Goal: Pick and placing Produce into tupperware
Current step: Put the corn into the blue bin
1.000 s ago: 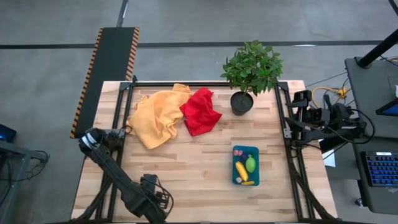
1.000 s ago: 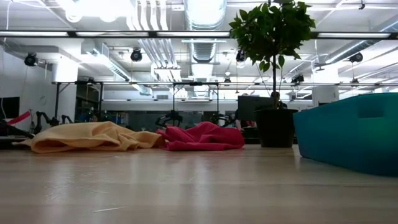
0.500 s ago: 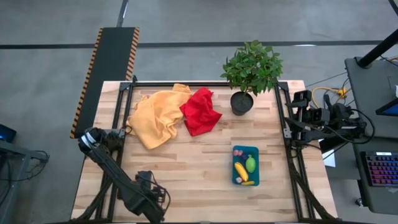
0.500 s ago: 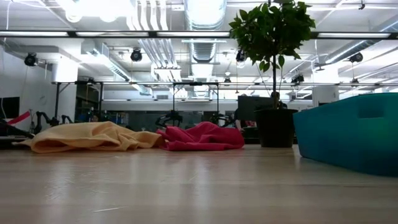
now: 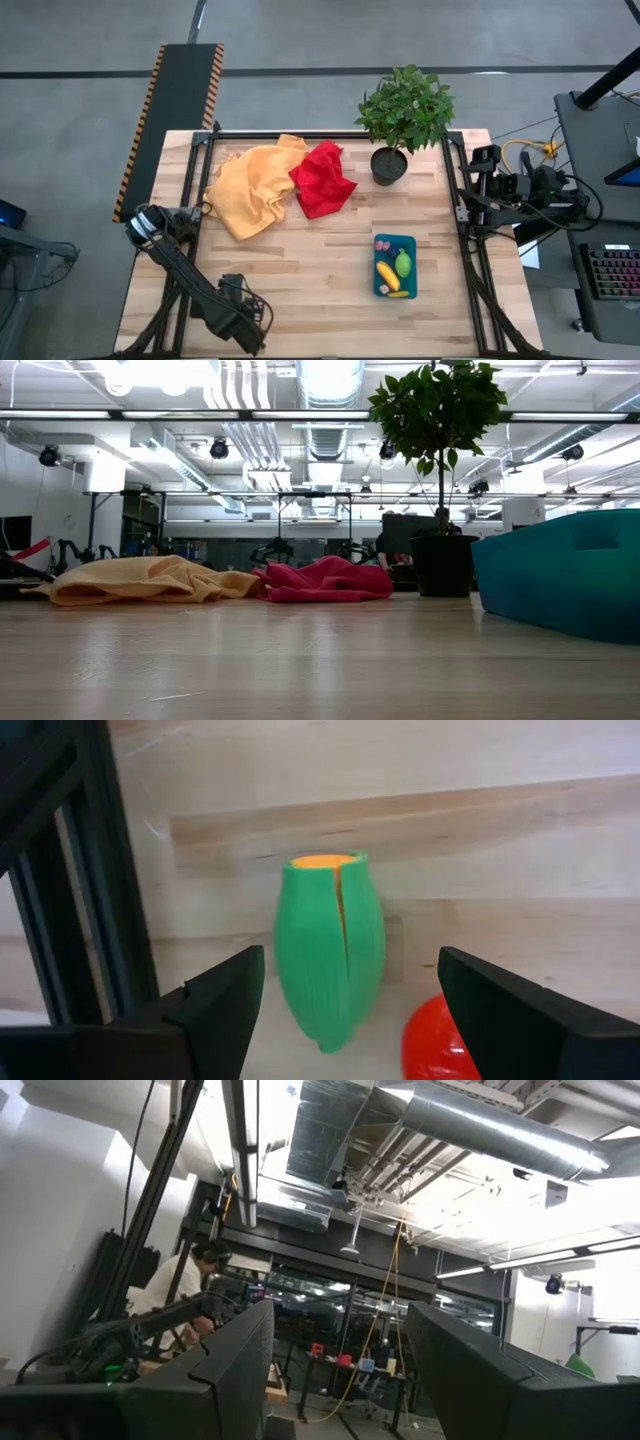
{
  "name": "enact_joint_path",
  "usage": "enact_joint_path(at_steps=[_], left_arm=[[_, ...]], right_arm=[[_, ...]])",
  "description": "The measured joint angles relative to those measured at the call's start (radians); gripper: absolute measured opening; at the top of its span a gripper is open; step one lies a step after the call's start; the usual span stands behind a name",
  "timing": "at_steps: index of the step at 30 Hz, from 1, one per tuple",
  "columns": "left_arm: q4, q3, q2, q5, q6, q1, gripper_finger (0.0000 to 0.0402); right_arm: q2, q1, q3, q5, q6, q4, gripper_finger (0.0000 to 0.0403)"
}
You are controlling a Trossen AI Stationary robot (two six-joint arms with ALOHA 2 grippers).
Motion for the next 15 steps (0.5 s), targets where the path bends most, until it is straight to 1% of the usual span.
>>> enact_joint_path(at_steps=[7,15], left_arm=[[0.035,-0.054,-0.001,0.06,-0.001,-0.004,0.0283],[0.192,-0.156,-0.001,0.061,0.001,-0.004,0.0283]], right_arm=[[0.0,0.0,0.0,0.0,0.0,0.0,0.0224],[0.0,0.0,0.0,0.0,0.026,-0.001,0.0224]])
